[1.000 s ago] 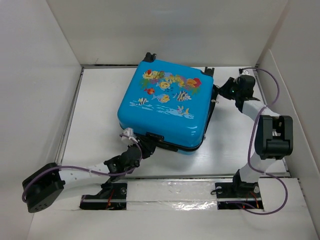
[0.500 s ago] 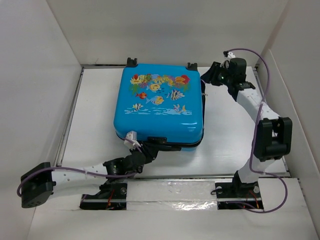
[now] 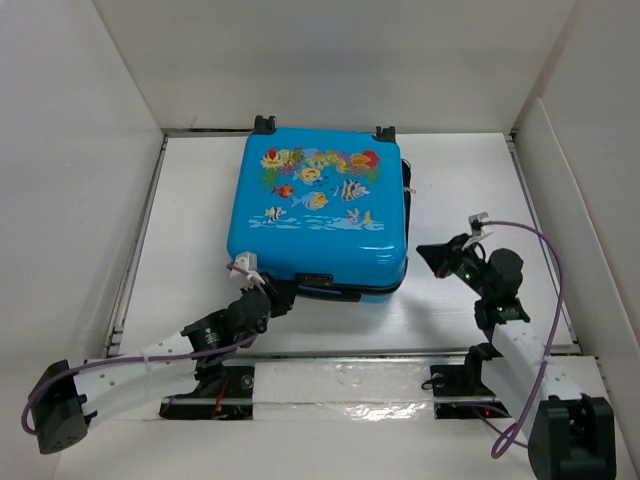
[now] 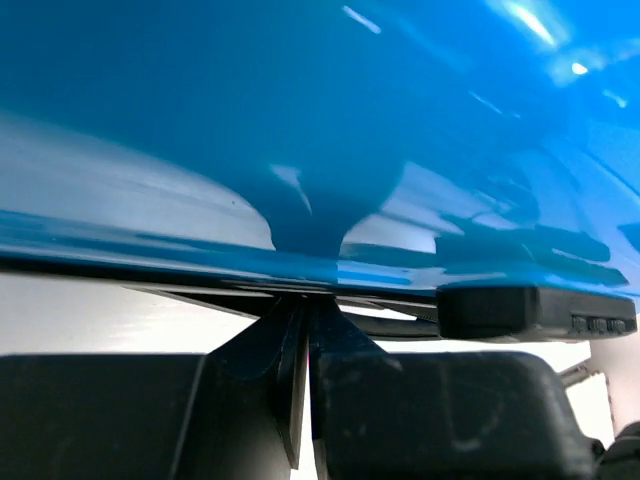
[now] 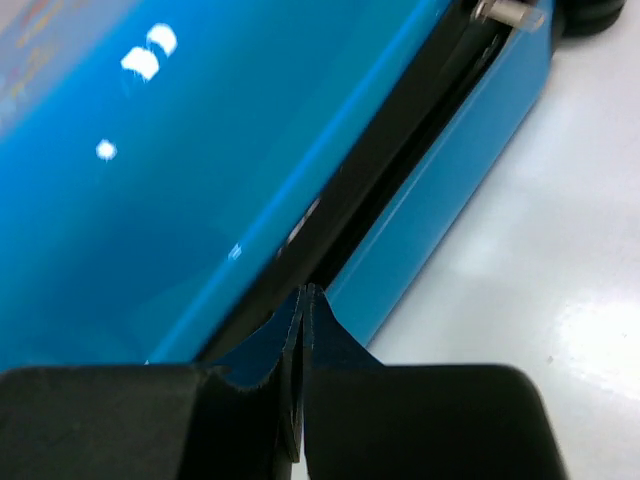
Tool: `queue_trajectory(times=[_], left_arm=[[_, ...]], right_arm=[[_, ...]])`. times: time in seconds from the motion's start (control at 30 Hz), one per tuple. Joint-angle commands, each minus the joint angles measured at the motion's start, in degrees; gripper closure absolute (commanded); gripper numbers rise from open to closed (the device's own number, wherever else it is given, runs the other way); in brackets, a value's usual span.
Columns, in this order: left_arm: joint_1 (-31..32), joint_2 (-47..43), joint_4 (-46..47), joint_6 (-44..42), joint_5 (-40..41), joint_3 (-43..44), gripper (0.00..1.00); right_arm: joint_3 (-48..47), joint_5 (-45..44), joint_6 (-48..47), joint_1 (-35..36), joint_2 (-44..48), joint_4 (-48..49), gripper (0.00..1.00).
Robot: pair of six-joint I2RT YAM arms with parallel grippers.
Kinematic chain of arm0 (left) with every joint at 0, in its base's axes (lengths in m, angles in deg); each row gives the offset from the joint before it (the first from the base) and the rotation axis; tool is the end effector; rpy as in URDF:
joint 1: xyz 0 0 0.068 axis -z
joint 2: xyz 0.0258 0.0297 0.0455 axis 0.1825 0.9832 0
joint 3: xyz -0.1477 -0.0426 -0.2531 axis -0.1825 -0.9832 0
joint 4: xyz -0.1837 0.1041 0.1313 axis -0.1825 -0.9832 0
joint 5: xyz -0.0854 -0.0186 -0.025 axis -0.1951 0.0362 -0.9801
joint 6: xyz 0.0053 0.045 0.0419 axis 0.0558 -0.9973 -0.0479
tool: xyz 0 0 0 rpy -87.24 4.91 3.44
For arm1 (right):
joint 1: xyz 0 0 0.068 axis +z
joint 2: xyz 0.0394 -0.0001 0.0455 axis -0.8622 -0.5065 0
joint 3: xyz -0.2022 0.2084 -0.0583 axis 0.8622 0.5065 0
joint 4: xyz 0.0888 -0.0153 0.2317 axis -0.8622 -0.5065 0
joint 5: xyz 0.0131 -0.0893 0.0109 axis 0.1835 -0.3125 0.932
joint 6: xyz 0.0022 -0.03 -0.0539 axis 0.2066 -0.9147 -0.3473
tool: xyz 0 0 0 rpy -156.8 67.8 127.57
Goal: Pack the luggage
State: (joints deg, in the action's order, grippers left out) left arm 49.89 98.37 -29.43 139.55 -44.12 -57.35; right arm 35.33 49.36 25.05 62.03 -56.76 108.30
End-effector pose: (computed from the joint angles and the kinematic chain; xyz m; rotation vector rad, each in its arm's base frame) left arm 0.0878 -0.1046 0.2163 -0.3223 1.8864 -0.9015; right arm 0.1576 0.0321 0.2410 -0.1544 1.6997 0.7966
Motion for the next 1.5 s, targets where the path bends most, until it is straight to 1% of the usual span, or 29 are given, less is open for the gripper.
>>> queue_trajectory(times=[0.0, 0.1, 0.17, 0.2, 0.27, 0.33, 0.4, 0.43, 0.47, 0.5, 0.57, 0.63, 0.67, 0.7, 0.77, 0.8, 0.87, 0.9, 0.93, 0.97, 1.0, 1.03, 1.07, 1.13, 1.23, 1.3, 1.33, 1.4, 1.47], left_arm=[[-6.6, -2.2, -2.0, -5.3, -0.1, -0.3, 1.00], [-13.7, -2.9, -3.1, -7.8, -4.1, 0.1, 1.00], [-16.4, -4.5, -3.7, -9.2, -8.2, 0.1, 1.00], [-16.4, -5.7, -3.5, -10.0, -10.2, 0.1, 1.00], [-15.8, -8.7, -3.3, -10.4, -14.9, -0.9, 1.00], [-13.4, -10.2, -4.6, -9.0, -16.3, -1.4, 1.00], [-11.1, -10.3, -6.3, -8.1, -15.1, -1.7, 1.00], [-8.7, -10.0, -6.6, -7.2, -14.2, -1.8, 1.00], [-7.4, -9.9, -6.9, -6.6, -11.4, -1.4, 1.00], [-6.3, -9.6, -8.9, -6.1, -9.7, -1.1, 1.00], [-3.6, -9.4, -10.3, -4.8, -5.2, 0.8, 1.00], [-2.9, -9.0, -11.6, -4.7, -3.3, 2.3, 1.00], [-2.9, -9.0, -11.6, -5.1, -3.0, 3.8, 1.00], [-2.9, -8.8, -11.1, -5.6, -3.2, 4.5, 1.00], [-2.9, -7.7, -10.2, -7.4, -5.5, 6.1, 0.97], [-1.7, -7.0, -9.1, -7.9, -6.3, 6.6, 0.97], [0.5, -4.1, -8.5, -8.8, -6.3, 8.3, 0.96], [4.4, -2.8, -7.8, -9.2, -5.5, 9.0, 0.96], [7.0, 0.2, -7.5, -9.5, -3.8, 9.8, 0.97], [9.8, 1.8, -7.5, -9.4, 1.3, 11.8, 0.97], [12.4, 3.7, -7.9, -9.2, 4.0, 12.8, 0.97], [17.4, 7.6, -8.2, -8.2, 6.8, 14.1, 0.98], [19.5, 9.5, -8.8, -7.4, 11.3, 16.4, 0.99], [22.9, 13.8, -11.0, -3.5, 14.8, 18.0, 1.00], [22.9, 14.3, -11.8, 0.8, 15.3, 17.2, 1.00], [22.9, 12.7, -12.3, 3.5, 14.8, 14.3, 1.00], [22.9, 10.3, -12.8, 6.5, 14.9, 13.3, 1.00], [22.9, 7.4, -14.5, 9.3, 15.2, 9.8, 0.97], [22.9, 3.3, -15.4, 12.8, 15.0, 6.2, 0.86]], right_arm=[[1.5, 6.5, 1.4, 0.7, 4.3, 10.2, 1.00], [1.0, 9.2, 0.3, 0.7, 4.4, 7.1, 1.00], [1.0, 8.9, 0.3, 0.7, 3.7, 6.5, 0.94], [0.9, 7.9, 0.2, 0.7, 3.4, 4.9, 0.90], [1.2, 6.2, 0.0, 0.7, 3.8, 3.0, 0.88], [2.5, 3.3, 2.2, 1.2, 4.5, 2.1, 0.89], [3.7, -1.3, 3.9, 1.2, 5.3, 1.6, 0.89], [4.1, -2.7, 4.8, 1.2, 5.3, 1.1, 0.90], [3.9, -4.0, 4.9, 1.8, 4.7, -0.7, 0.92], [3.5, -4.7, 4.6, 2.5, 4.0, -1.3, 0.96], [2.7, -4.5, 3.9, 5.2, 2.5, -1.4, 0.96], [2.6, -5.0, 3.7, 8.2, 0.3, -1.3, 0.97], [2.6, -5.9, 3.4, 9.7, -0.1, -1.5, 0.97], [2.6, -8.2, 3.4, 13.0, -0.4, -2.2, 0.97], [2.8, -10.5, 3.2, 16.2, -0.2, -3.1, 0.98], [2.8, -13.2, 3.2, 19.0, -0.1, -5.0, 0.98], [2.9, -15.7, 3.8, 21.3, 0.9, -7.1, 0.98], [3.8, -18.0, 4.2, 22.5, 1.3, -8.0, 0.99], [4.4, -18.7, 4.7, 24.4, 1.8, -7.9, 0.99], [5.1, -19.3, 5.9, 25.4, 2.6, -7.2, 0.99], [5.8, -20.0, 6.6, 26.4, 2.6, -4.8, 0.99], [6.8, -20.3, 7.2, 27.2, 2.5, -3.4, 0.99], [6.8, -20.6, 8.0, 29.0, 1.1, -2.0, 0.99], [4.5, -21.4, 7.7, 30.8, -1.3, -0.4, 0.99], [1.6, -22.1, 6.5, 34.2, -6.8, 1.0, 0.98], [-0.2, -22.4, 6.2, 36.5, -9.9, 3.1, 0.97], [-0.6, -22.4, 5.9, 37.3, -10.5, 3.9, 0.97], [-1.1, -23.2, 5.3, 38.4, -11.8, 6.1, 0.95], [-1.4, -23.2, 5.1, 39.1, -13.4, 7.3, 0.95]])
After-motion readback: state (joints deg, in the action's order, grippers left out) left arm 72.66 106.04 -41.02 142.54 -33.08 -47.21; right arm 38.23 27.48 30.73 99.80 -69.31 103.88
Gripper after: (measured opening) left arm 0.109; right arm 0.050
